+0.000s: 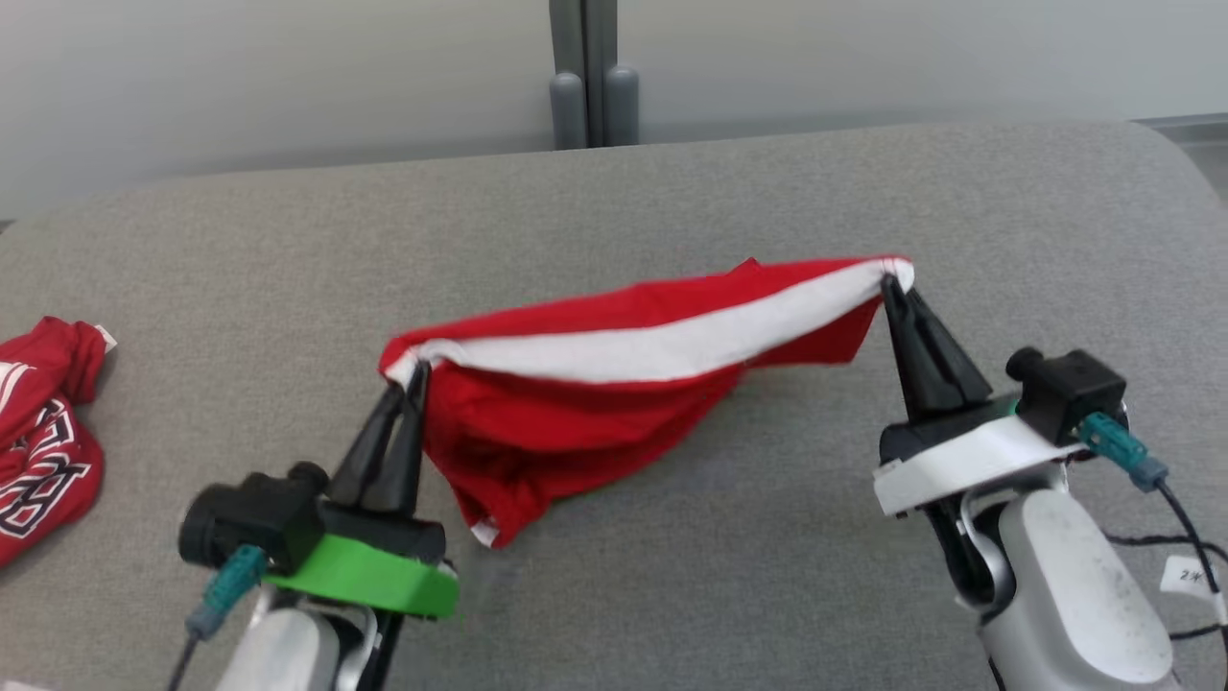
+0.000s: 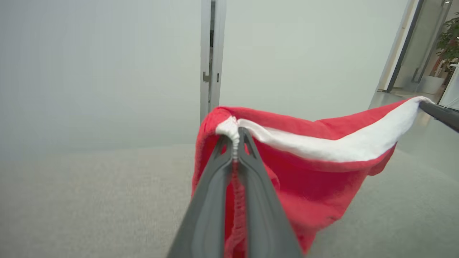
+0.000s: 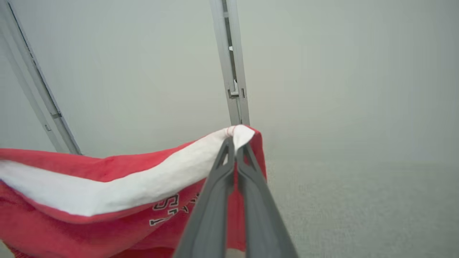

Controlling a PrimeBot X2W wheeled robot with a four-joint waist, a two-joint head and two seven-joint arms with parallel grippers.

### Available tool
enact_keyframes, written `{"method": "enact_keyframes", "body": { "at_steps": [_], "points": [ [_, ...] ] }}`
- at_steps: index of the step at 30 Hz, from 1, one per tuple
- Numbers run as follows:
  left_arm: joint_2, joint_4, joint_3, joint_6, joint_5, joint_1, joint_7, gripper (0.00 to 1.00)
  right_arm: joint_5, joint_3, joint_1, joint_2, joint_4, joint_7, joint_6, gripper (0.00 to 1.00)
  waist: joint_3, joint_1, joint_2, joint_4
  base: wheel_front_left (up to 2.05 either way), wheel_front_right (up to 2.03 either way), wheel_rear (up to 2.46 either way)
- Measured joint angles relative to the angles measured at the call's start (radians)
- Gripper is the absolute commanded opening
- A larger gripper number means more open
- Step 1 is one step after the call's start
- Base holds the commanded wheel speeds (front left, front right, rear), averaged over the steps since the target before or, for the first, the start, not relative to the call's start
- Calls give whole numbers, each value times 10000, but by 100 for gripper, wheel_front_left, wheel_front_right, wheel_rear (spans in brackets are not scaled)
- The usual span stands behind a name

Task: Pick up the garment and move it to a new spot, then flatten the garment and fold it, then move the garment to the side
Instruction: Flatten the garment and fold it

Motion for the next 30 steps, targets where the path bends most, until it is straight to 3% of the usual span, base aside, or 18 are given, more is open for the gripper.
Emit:
{"method": "enact_keyframes", "body": {
  "at_steps": [3,9,13,17,24,30],
  "points": [
    [523,-761,88,0,21,-689,-2,0,203,109,-437,-161,-867,0,0,0,-165,0,0,-179,0,0,0],
    [1778,-1409,146,0,-541,-2625,-2,0,500,453,-1886,-1120,-1820,2,0,0,-330,0,0,-636,0,0,0],
    [2301,-1039,90,0,-1252,-3940,42,0,313,650,-3403,-1628,-1624,0,0,0,-84,0,0,-860,0,0,0],
    [2627,-345,-222,-2,-1760,-5405,205,0,84,861,-4893,-1806,-663,0,0,0,424,0,0,-1031,0,0,0],
    [2729,1020,-650,-4,-2057,-7717,71,0,-1018,688,-7597,-1471,878,0,0,0,1626,0,0,-1231,0,0,0],
    [2424,1636,-489,-19,-2125,-9105,17,0,-1824,151,-8767,-867,1083,0,0,0,2575,1,0,-1412,0,0,0]
  ]
}}
